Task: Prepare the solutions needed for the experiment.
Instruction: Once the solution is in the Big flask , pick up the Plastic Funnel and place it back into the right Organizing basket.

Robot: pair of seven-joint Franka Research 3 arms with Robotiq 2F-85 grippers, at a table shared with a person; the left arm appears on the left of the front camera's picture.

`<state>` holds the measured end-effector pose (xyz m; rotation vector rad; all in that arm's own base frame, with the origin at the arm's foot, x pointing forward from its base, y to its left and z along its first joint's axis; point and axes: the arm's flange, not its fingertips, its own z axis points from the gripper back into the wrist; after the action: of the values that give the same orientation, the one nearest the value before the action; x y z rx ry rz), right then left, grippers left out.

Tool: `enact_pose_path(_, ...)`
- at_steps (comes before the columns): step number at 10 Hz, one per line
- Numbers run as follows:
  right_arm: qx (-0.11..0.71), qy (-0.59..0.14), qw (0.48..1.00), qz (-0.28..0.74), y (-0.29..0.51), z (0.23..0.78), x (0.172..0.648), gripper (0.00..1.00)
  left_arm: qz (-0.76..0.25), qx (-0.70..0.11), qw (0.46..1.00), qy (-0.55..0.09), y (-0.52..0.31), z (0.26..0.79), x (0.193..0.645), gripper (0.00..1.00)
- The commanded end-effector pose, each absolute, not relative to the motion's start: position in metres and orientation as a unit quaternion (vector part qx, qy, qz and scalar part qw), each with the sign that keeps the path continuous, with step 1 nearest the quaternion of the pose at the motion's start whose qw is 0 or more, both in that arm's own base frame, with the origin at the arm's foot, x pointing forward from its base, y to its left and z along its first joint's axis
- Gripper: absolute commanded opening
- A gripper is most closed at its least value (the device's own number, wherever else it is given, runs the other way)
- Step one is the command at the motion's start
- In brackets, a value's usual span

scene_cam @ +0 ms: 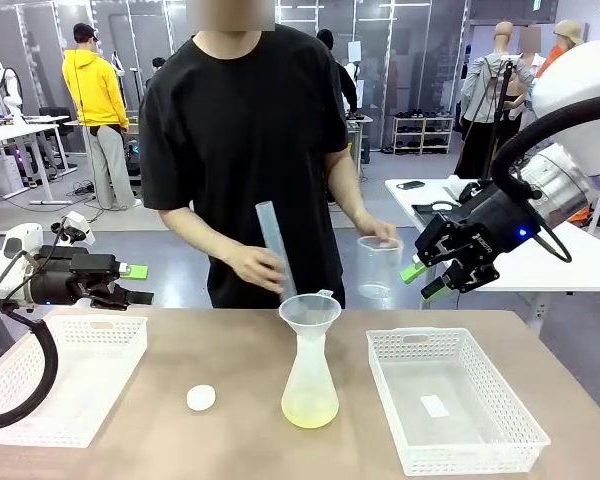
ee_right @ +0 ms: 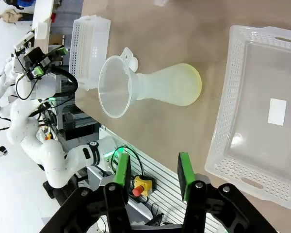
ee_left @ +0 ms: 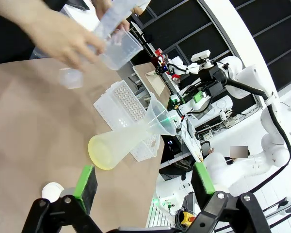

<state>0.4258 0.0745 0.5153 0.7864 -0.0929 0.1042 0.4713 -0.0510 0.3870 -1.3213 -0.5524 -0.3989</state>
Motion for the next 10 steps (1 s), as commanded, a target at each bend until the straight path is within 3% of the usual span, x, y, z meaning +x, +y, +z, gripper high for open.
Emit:
enact_pose_path(1, 0.385, -0.053, 0.920, 0.048, 0.074, 0.512, 0.423, 0.50, -0.186, -0.594, 0.738, -0.261, -0.053, 0.388, 0.473, 1.00)
enact_pose_path(8, 0.232, 0.019, 0.967, 0.101, 0.171, 0.545, 0.479, 0.50, -0.186, -0.594, 0.738, -0.261, -0.053, 0.388, 0.473, 1.00)
enact_pose_path(10, 0.228, 0.029, 0.969, 0.095, 0.194, 0.551, 0.484, 0.50, -0.186, -0.594, 0.738, -0.261, -0.053, 0.388, 0.473, 1.00)
